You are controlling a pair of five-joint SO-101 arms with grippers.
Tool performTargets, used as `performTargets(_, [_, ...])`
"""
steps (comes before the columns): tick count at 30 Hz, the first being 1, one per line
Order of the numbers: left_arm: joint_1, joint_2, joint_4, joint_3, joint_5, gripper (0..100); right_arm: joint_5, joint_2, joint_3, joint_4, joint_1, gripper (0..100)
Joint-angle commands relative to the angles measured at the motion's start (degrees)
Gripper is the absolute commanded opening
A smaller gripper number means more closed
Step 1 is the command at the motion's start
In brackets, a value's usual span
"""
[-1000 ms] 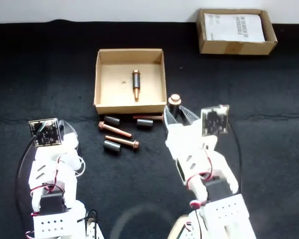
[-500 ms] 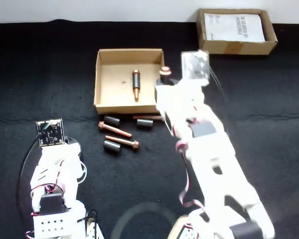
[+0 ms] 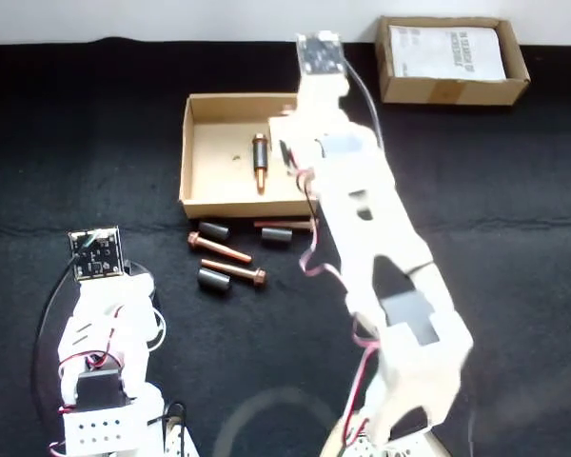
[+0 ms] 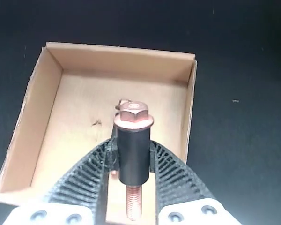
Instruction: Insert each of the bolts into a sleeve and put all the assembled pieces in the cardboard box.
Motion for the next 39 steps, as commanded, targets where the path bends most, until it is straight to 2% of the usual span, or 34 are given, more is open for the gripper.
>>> performTargets(1, [-0.48, -0.04, 0.18, 1.19, 0.0, 1, -0.09, 6.81, -19.38, 5.58, -0.48, 0.8])
performTargets(8, [-0.57, -0.04, 0.0, 1.19, 0.0, 1, 5.45, 23.25, -38.37, 19.3, -1.27, 0.8])
performTargets(12, [-0.57, -0.04, -0.09, 1.19, 0.0, 1, 5.54, 29.32, -45.67, 27.56, -1.63, 0.8])
performTargets(17, [-0.66, -0.04, -0.09, 1.19, 0.0, 1, 5.8, 33.71, -51.38, 31.96, -1.63, 1.1])
performTargets(22, [-0.75, -0.04, -0.18, 1.19, 0.0, 1, 17.49, 34.51, -53.49, 38.02, -2.59, 1.3])
performTargets(26, [-0.75, -0.04, -0.18, 1.19, 0.0, 1, 17.93, 34.42, -57.01, 43.47, -2.86, 1.7])
performTargets(33, [-0.75, -0.04, -0.18, 1.19, 0.0, 1, 18.02, 34.51, -65.63, 50.07, -2.86, 23.2])
performTargets(39, [-0.75, -0.04, 0.0, 1.19, -0.09, 1, 18.11, 34.42, -69.76, 53.32, -2.68, 26.0])
